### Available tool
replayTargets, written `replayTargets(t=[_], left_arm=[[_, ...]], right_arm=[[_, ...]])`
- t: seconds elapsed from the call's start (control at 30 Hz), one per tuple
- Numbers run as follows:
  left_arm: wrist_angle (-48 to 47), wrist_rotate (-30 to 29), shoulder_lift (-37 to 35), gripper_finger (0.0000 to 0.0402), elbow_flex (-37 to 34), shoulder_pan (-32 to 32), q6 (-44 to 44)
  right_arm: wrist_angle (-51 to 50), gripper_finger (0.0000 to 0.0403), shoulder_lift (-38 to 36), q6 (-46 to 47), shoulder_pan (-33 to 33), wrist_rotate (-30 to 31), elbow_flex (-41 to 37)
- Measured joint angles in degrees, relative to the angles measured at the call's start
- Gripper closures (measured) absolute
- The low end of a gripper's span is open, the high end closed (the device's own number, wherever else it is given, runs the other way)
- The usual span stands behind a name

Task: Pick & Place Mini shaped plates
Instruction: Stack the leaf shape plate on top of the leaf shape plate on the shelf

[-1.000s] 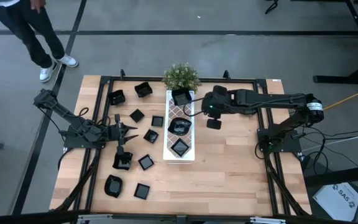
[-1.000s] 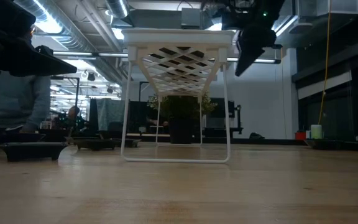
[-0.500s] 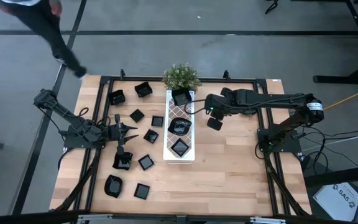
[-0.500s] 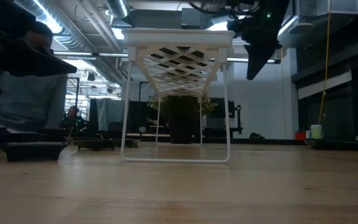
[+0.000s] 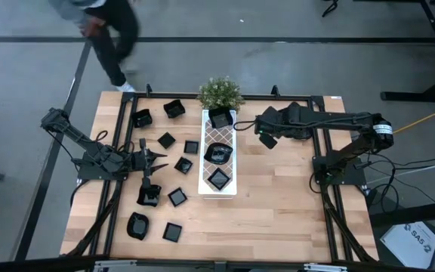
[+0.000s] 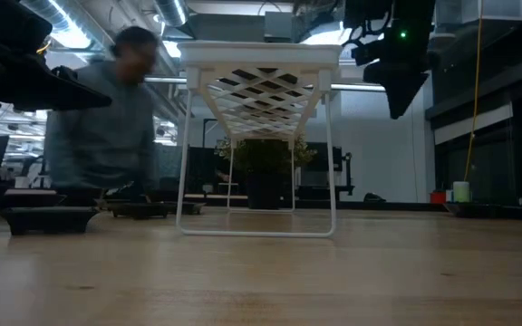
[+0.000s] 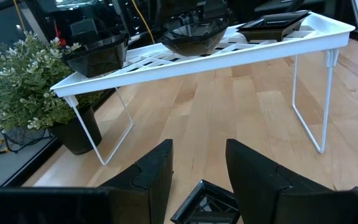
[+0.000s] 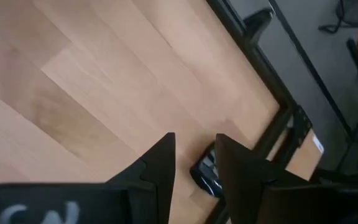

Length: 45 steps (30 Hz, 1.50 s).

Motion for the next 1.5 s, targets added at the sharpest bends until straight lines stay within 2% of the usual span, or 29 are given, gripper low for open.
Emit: replayTargets(t=[0.33,0.5,0.67,0.83,1.13,1.27,1.37,1.5], left_arm=[[0.00,0.00,0.00,0.0258,0.01,0.02,0.00],[0.00,0.00,-0.01,0.0258,0.01,0.01,0.00],[0.00,-0.02,0.00,0.0258,0.00,0.00,0.02],[0.00,-0.02,-0.02,0.0258,0.00,0.02,0.01],[0.00,-0.02,-0.02,0.0258,0.00,0.01,0.00],[0.00,0.00,0.00,0.0258,0.02,0.02,0.00],[0.00,-0.02,-0.02,0.0258,0.02,0.02,0.00],[0.00,-0.02,-0.02,0.0258,0.00,0.00,0.00]], right_arm=[[-5.80,0.0289,-0.02,8.39,0.02,-0.07,-0.24],[-2.31,0.0289,-0.86,8.62,-0.06,-1.44,-5.83],[5.54,0.0289,-3.66,4.67,-1.16,-6.27,-12.79],[8.61,0.0289,-5.85,0.65,-2.32,-10.99,-18.22],[9.12,0.0289,-7.08,-7.94,-3.26,-10.69,-22.32],[6.56,0.0289,-7.08,-7.75,-4.13,-11.09,-23.14],[5.92,0.0277,-7.08,-7.61,-4.55,-13.07,-24.69],[6.15,0.0242,-6.97,-6.02,-4.90,-13.98,-27.61]])
